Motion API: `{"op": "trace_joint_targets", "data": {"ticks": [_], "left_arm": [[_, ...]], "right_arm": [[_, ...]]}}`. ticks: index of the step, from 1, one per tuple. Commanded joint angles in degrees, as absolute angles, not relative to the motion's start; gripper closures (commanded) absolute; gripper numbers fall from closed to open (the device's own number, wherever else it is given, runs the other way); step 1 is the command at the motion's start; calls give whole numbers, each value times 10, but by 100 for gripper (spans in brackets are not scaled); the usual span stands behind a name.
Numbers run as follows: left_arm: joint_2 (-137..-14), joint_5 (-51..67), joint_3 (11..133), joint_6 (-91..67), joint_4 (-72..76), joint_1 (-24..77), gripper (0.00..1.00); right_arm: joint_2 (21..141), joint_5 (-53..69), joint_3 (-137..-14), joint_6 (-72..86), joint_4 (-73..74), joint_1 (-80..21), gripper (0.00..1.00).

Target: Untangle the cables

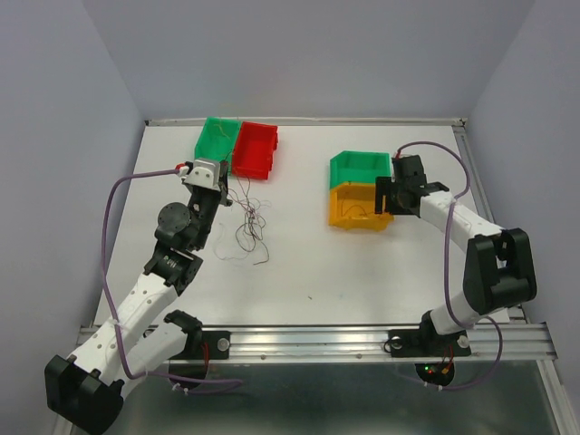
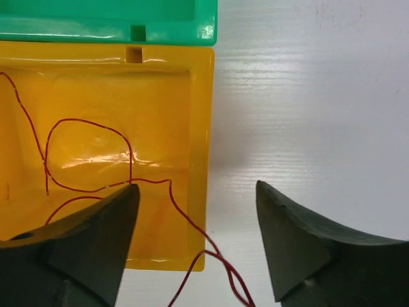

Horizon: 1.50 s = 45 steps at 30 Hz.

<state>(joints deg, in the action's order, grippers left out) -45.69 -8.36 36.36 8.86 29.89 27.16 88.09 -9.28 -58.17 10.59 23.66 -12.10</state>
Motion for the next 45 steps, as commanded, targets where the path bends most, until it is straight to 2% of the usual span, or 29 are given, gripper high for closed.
{"op": "trace_joint_targets", "data": {"ticks": [1,3,6,12,17,21,24,27,32,39,44,45], "left_arm": [[-446,-77,374,85,323,272,99],[-446,-76,374,85,324,271,99],[-446,-76,373,86,324,272,99],[-444,-75,373,85,324,272,99],[-443,-71,372,85,323,272,98],[-444,-69,373,84,322,272,99],[-442,-68,374,83,321,272,99],[-439,-67,373,83,321,272,98],[-442,-65,373,83,321,272,98],[-443,-63,373,83,319,272,98],[-440,-62,373,82,319,272,98],[-440,-62,373,82,319,272,98]], "right_arm": [[848,-89,-591,109,230,-130,15],[832,-82,-588,109,225,-140,5],[798,-92,-585,112,222,-156,2],[753,-98,-578,132,217,-178,2],[737,-206,-570,177,291,-182,2],[694,-221,-545,199,310,-185,5],[665,-219,-544,212,310,-185,16],[650,-246,-538,228,310,-185,21],[685,-254,-537,236,311,-186,21],[737,-264,-537,255,308,-186,29],[746,-235,-534,248,293,-185,63],[751,-229,-533,246,291,-185,78]]}}
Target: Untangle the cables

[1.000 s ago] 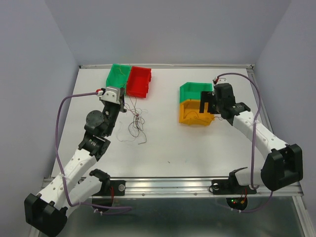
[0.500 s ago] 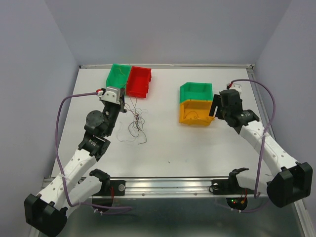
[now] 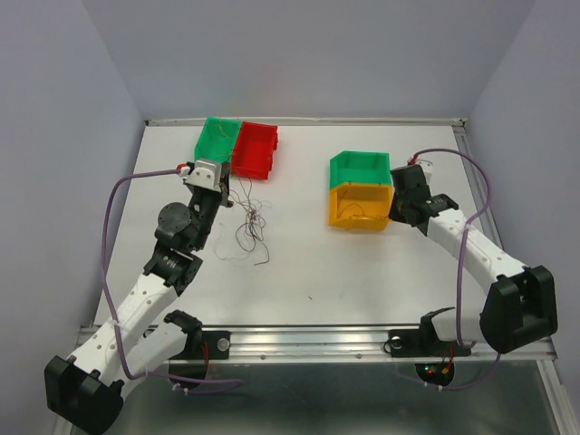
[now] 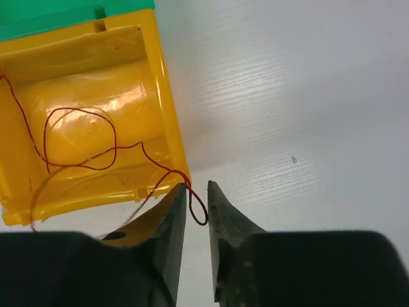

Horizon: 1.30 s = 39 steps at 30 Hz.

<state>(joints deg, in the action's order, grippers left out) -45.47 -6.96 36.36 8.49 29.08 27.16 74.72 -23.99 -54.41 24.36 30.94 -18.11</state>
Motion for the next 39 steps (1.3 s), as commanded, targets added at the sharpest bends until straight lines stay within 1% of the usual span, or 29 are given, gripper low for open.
{"op": "trace_joint_targets", "data": {"ticks": [1,3,5,6,12,16,20,27,29,30,32,33,35,37,38,39], "left_arm": [[-440,-61,373,83,319,272,98],[-439,-62,373,83,319,272,98],[-439,-61,372,82,319,272,98],[-439,-62,373,82,318,271,98],[-446,-58,374,81,319,272,98],[-452,-55,375,81,317,272,98],[-449,-55,374,81,316,272,98],[-446,-53,374,82,316,272,98],[-450,-48,374,81,316,272,98],[-451,-44,375,82,315,272,98],[-455,-39,376,80,315,272,98],[-457,-31,377,80,314,272,98],[-463,-19,378,79,311,272,98],[-468,-3,381,78,309,272,98],[-469,-3,381,78,308,272,98],[-471,28,381,78,306,272,98]], "right_arm": [[754,-224,-533,243,291,-185,85],[760,-215,-534,241,291,-185,96],[759,-206,-534,239,288,-186,96],[758,-201,-534,236,280,-185,99],[785,-152,-557,200,224,-185,99],[879,-131,-602,185,218,-188,99],[947,-125,-633,177,219,-189,100],[1033,-134,-682,161,230,-195,99],[1044,-145,-693,156,240,-197,95],[1041,-150,-700,157,247,-197,86],[1021,-149,-700,163,247,-199,76],[1007,-148,-698,163,245,-201,60],[964,-152,-690,165,242,-212,52],[920,-156,-678,166,235,-225,40],[905,-156,-672,166,230,-229,37],[890,-156,-668,166,223,-235,33]]}}
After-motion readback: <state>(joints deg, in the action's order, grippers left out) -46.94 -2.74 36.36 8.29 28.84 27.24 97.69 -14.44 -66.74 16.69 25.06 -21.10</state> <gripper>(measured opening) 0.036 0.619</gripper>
